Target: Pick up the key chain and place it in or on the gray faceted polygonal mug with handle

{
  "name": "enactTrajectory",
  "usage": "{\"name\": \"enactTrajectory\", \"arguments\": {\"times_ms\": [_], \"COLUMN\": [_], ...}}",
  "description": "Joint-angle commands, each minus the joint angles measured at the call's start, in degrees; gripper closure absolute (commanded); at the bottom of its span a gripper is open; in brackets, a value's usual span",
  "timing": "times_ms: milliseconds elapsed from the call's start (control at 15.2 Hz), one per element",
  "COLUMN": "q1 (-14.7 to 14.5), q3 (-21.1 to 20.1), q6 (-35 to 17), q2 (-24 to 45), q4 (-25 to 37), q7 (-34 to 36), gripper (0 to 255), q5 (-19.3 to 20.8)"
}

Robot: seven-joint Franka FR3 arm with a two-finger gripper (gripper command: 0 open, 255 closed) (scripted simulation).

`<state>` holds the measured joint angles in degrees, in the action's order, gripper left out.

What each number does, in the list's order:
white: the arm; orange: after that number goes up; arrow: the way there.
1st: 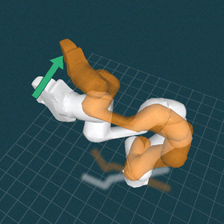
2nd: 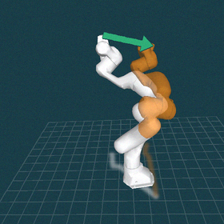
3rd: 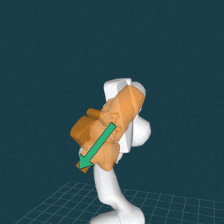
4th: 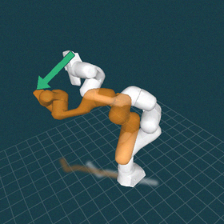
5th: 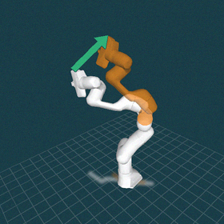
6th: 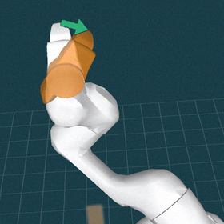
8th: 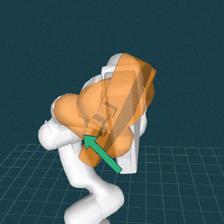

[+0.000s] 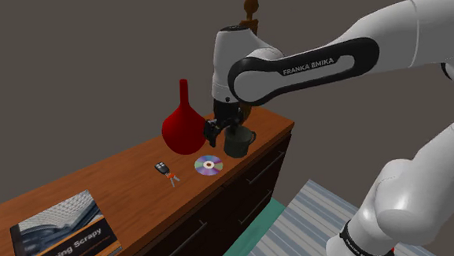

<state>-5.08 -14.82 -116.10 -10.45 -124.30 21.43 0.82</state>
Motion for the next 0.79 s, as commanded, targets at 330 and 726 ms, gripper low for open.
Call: {"name": "enactTrajectory", "arguments": {"times_ms": [330, 726], "q1": [-2.28, -5.74], "q3": [-3.50, -4.47], "q6": [-4.39, -5.55], "q2": [14.20, 26.94], "q4": [8.97, 19.55], "q7": [7.18, 12.64], "gripper": [0, 0], "q5": [3.82, 8.24]}}
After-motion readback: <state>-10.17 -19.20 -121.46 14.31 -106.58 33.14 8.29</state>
